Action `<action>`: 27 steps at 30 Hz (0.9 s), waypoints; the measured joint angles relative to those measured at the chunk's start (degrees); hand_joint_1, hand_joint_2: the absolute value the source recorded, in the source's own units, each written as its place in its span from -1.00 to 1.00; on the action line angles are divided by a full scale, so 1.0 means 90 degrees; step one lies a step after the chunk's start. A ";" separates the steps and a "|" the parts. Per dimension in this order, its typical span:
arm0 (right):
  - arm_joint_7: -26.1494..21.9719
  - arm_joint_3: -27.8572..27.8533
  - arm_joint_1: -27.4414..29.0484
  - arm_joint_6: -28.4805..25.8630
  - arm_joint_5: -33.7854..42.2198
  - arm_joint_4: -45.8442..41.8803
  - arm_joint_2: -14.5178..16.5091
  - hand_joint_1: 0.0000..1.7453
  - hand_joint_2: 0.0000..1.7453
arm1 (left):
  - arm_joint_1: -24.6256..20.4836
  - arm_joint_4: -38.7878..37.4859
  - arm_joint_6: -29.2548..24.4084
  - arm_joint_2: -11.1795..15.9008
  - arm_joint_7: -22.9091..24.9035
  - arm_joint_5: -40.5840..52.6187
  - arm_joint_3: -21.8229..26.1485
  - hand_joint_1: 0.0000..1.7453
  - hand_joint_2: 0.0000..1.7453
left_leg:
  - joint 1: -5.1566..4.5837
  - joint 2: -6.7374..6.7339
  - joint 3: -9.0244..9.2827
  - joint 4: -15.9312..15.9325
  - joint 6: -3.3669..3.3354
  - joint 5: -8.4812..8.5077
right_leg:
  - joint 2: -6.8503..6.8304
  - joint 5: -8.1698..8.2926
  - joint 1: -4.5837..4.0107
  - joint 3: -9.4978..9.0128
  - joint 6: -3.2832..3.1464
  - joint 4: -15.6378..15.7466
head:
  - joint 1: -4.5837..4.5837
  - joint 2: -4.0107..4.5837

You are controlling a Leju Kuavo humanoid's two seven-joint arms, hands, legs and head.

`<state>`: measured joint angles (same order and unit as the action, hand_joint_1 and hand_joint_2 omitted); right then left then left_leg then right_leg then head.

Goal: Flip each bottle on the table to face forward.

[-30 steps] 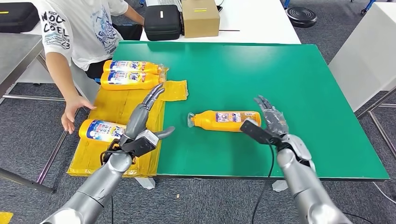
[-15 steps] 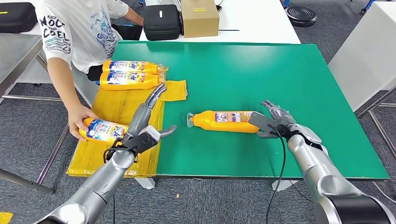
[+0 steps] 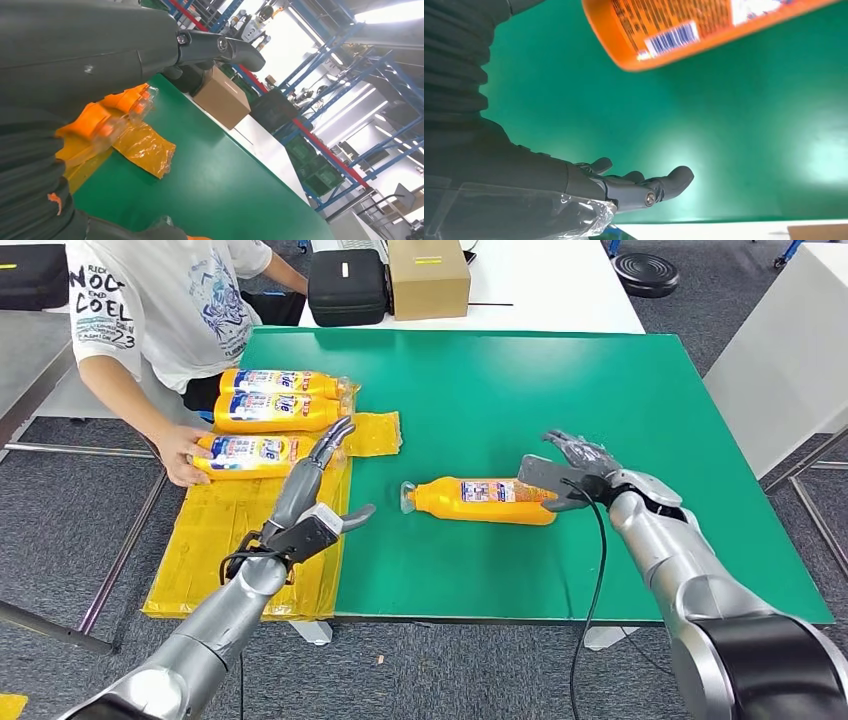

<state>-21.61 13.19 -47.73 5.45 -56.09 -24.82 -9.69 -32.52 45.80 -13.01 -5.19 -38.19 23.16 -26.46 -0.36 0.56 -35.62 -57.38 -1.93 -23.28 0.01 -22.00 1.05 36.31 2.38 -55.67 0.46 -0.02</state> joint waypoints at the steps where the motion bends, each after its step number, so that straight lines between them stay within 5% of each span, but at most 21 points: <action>1: -0.0045 0.0086 -0.0136 0.0076 -0.0013 0.0036 0.0021 -1.00 1.00 | -0.0018 -0.0036 0.0009 0.0006 -0.0004 -0.0015 -0.0005 -1.00 1.00 | 0.0000 0.0001 0.0000 0.0000 0.0000 0.0000 | 0.0000 0.0000 0.0000 0.0000 0.0000 0.0000 | -0.0001 0.0000; 27: -0.0115 0.0794 0.0044 0.0351 0.0078 0.0455 0.0721 -1.00 1.00 | -0.0287 -0.0487 0.0168 -0.0050 0.0004 -0.0030 -0.0305 -1.00 1.00 | 0.0003 0.0001 0.0001 0.0001 0.0001 0.0000 | 0.0000 -0.0001 -0.0003 0.0002 -0.0001 0.0000 | -0.0001 0.0000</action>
<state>-22.64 20.33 -47.33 8.61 -55.39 -20.73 -3.20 -35.10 41.42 -11.50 -5.64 -38.16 22.88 -29.21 -0.33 0.57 -35.61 -57.37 -1.92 -23.28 0.00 -22.01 1.02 36.33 2.37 -55.67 0.45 -0.02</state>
